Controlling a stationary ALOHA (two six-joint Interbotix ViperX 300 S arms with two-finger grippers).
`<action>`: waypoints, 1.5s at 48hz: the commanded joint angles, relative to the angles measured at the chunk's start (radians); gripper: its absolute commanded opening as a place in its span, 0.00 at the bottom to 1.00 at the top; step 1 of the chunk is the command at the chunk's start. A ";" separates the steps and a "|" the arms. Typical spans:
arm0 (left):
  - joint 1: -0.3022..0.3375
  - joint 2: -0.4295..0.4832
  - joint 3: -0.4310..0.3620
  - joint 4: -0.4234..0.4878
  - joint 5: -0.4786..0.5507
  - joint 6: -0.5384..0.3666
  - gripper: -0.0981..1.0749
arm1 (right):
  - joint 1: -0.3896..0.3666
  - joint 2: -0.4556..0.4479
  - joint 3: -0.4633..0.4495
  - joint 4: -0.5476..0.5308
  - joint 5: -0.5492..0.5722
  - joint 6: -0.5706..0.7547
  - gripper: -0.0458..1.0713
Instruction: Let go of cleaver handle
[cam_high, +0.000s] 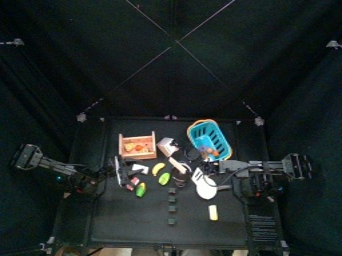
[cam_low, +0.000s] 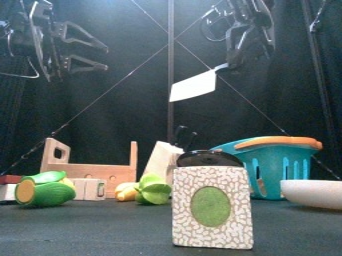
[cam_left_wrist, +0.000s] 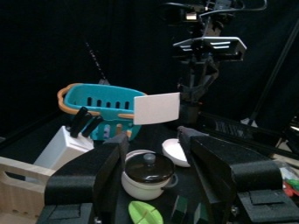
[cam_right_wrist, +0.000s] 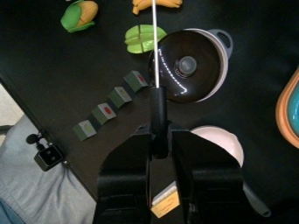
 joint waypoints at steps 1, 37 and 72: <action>0.000 0.020 -0.023 0.034 0.040 0.005 0.81 | 0.005 -0.011 -0.025 0.003 -0.003 -0.008 0.46; 0.114 0.316 -0.106 0.538 -0.130 -0.052 0.82 | 0.144 0.032 0.009 -0.003 -0.150 -0.282 0.46; 0.176 0.479 -0.216 0.758 -0.138 -0.357 0.78 | 0.170 0.044 0.054 -0.025 -0.219 -0.284 0.46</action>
